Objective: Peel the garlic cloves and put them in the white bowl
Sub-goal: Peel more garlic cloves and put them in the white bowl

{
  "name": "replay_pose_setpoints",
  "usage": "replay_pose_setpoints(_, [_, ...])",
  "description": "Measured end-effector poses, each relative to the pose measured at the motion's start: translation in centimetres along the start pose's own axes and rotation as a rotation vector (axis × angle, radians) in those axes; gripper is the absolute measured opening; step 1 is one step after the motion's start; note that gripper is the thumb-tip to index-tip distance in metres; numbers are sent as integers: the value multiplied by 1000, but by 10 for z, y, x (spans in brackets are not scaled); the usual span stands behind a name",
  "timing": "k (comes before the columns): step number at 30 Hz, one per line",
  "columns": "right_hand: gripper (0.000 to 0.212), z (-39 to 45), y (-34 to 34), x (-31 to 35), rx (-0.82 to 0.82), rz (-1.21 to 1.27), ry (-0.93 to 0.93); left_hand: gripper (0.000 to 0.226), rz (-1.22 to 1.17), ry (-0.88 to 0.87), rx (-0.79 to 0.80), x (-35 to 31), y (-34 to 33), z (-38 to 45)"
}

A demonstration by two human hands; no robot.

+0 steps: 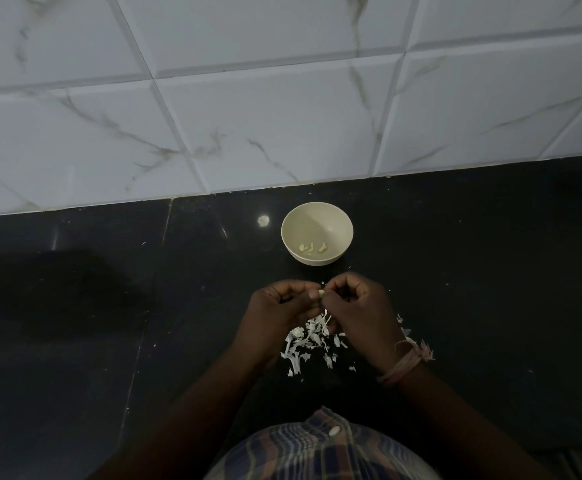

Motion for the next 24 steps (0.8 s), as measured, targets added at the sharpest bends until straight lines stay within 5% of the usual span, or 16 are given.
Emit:
replay_pose_setpoints(3, [8, -1, 1, 6, 8, 23, 37, 19, -78, -4, 4, -2, -5, -3])
replay_pose_setpoints(10, [4, -6, -2, 5, 13, 64, -11, 9, 139, -162, -96, -9, 3, 1])
replay_pose_setpoints(24, [13, -10, -5, 4, -35, -191, 70, 16, 326, -260, -16, -8, -5, 0])
Point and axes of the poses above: each hand's wrist, its own z-axis towards the middle knuckle, its own y-axis out of the back of the hand, x = y × z, the point moved 5 cm from there along z, towards the middle knuckle, and after that the axes turned 13 degrees about -x, right-handed, at the moved point
